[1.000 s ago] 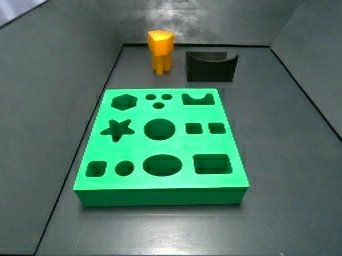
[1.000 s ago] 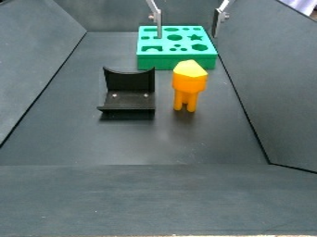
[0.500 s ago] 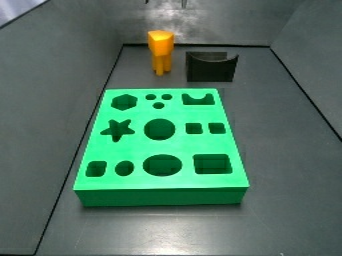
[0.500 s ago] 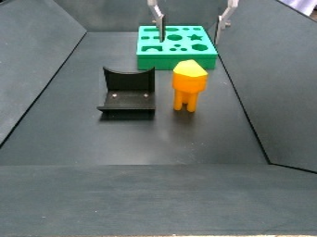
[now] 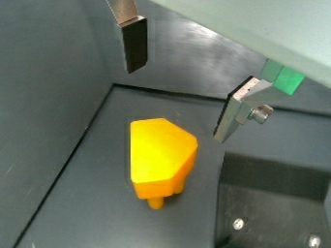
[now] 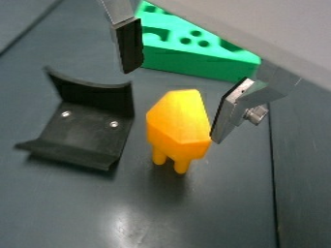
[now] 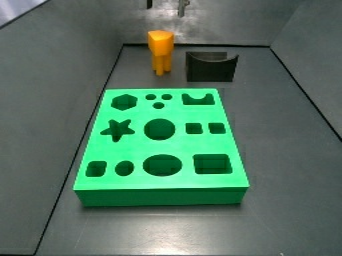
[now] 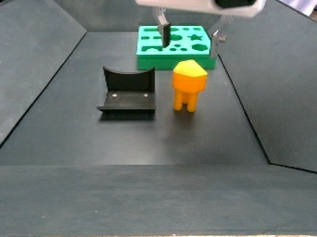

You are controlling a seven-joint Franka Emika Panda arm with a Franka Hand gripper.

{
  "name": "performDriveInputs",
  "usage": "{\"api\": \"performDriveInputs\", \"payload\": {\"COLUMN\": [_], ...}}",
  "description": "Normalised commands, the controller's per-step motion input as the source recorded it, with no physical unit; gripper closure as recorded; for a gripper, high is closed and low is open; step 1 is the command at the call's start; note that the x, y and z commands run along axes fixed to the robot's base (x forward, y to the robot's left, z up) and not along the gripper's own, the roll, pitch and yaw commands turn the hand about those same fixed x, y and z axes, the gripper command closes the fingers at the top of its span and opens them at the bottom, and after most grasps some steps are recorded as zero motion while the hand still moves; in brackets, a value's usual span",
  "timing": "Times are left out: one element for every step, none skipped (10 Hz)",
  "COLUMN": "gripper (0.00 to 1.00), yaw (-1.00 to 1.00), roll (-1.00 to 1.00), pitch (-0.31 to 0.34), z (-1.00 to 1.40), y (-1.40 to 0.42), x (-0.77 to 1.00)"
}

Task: Pick up the 3 prong object. Move up. Move to above the board. Insert the 3 prong object.
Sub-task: Pick up the 3 prong object.

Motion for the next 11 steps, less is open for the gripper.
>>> {"api": "performDriveInputs", "payload": {"gripper": [0.00,0.00,0.00,0.00,0.00,0.00,0.00,0.00,0.00,0.00,0.00], "yaw": [-1.00,-1.00,-1.00,-0.86,-0.64,-0.54,-0.47,-0.31,-0.33,-0.43,-0.93], "roll": [-0.03,-0.04,-0.07,-0.10,-0.11,-0.14,-0.12,-0.05,-0.06,-0.05,-0.05], "pitch": [-0.067,-0.089,-0.154,-0.217,-0.167,-0.193,-0.200,-0.173,-0.177,-0.164,-0.131], "z": [-0.35,-0.38,-0.42,-0.45,-0.45,-0.39,-0.34,-0.33,-0.30,-0.27,-0.24], "y": [0.00,0.00,-0.01,-0.20,-0.33,-0.21,-0.09,0.00,0.00,0.00,0.00], "x": [0.00,0.00,0.00,-0.07,-0.25,-0.38,-0.41,-0.47,-0.34,-0.16,0.11]}}
